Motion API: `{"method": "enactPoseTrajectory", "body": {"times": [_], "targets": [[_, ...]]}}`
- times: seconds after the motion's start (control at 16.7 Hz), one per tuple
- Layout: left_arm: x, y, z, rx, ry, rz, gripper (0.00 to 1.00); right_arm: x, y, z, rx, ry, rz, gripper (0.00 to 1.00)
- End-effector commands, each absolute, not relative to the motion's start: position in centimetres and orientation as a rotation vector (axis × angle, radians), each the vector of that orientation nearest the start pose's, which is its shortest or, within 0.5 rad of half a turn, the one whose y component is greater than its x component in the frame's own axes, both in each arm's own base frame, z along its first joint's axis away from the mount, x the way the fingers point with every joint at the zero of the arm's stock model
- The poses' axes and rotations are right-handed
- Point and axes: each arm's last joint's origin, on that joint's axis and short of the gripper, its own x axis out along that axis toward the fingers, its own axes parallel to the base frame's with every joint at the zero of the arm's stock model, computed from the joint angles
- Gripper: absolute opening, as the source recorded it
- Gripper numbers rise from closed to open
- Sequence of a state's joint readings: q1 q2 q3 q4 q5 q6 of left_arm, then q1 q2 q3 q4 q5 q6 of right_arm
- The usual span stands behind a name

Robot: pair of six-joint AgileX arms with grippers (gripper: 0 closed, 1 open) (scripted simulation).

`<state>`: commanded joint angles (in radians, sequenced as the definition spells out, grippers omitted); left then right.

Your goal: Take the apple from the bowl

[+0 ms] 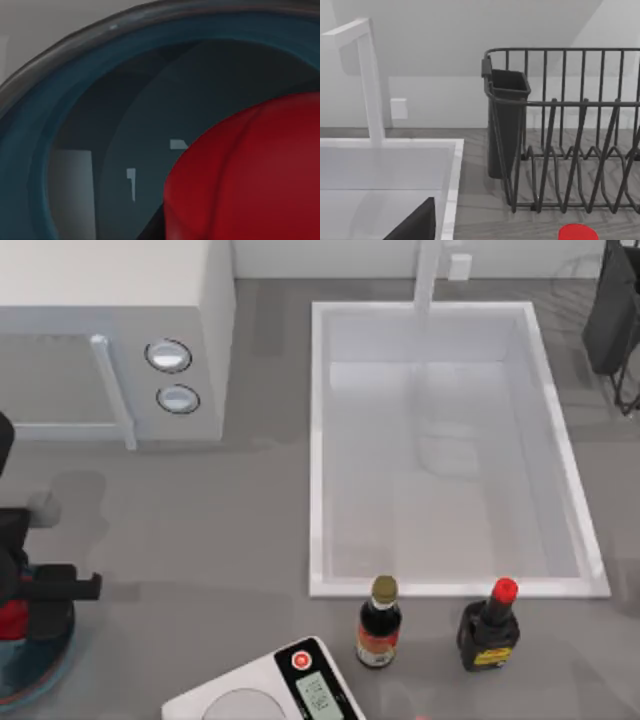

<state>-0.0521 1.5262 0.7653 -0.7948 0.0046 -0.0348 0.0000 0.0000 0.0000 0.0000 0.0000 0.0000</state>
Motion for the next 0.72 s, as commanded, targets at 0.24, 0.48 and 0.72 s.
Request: {"method": "enactPoseTrajectory", "body": {"times": [0.24, 0.48, 0.72], "targets": [[25.7, -1.3, 19.1, 0.01, 1.568, -0.018, 0.0, 10.6, -0.1, 16.0, 0.0, 0.0, 0.0, 1.0], [26.2, -1.4, 27.3, 0.011, 1.587, -0.017, 0.0, 10.6, -0.1, 16.0, 0.0, 0.0, 0.0, 1.0], [24.3, -1.2, 34.4, 0.011, 1.572, -0.017, 0.0, 10.6, -0.1, 16.0, 0.0, 0.0, 0.0, 1.0]]}}
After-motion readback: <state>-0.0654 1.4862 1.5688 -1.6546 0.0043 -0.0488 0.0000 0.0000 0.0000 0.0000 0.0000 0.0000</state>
